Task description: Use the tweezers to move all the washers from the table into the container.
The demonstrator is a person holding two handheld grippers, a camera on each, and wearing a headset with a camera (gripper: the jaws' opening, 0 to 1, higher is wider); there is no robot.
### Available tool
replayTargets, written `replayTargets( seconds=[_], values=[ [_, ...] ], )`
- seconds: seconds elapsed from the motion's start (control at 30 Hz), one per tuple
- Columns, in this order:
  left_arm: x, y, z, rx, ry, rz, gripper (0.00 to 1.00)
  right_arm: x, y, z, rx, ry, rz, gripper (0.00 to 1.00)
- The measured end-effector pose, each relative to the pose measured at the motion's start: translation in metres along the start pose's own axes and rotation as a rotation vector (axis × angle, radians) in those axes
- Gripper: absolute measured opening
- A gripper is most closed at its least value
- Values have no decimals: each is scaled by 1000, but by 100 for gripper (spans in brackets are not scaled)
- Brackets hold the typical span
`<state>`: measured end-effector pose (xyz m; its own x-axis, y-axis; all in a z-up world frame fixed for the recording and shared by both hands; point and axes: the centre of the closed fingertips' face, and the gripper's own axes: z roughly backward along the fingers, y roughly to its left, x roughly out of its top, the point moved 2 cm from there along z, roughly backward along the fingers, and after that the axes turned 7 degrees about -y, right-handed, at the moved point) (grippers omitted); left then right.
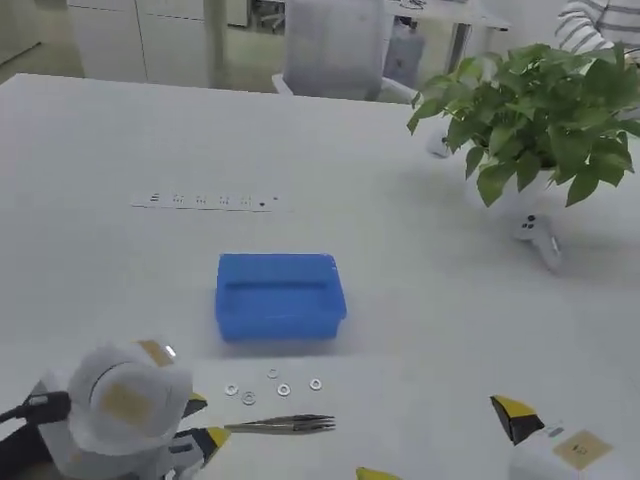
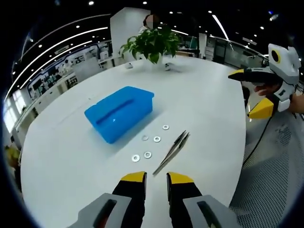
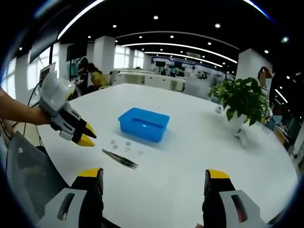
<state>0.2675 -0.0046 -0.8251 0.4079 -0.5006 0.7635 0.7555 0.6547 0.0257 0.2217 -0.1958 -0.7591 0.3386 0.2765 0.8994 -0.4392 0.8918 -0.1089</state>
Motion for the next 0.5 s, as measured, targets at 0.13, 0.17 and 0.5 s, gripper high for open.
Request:
replayTargets(
  seconds=[0.13,0.17,0.5],
  values=[
    [-3,2,-12,-21,30,-12,10,-1,-1,0,-2,4,4,86],
    [-3,2,-15,-25,33,-16,8,-1,-1,0,-3,5,5,86],
    [-17,3,-31,-89,107,-86,4,-1,-2,0,-11,10,5,85]
  ],
)
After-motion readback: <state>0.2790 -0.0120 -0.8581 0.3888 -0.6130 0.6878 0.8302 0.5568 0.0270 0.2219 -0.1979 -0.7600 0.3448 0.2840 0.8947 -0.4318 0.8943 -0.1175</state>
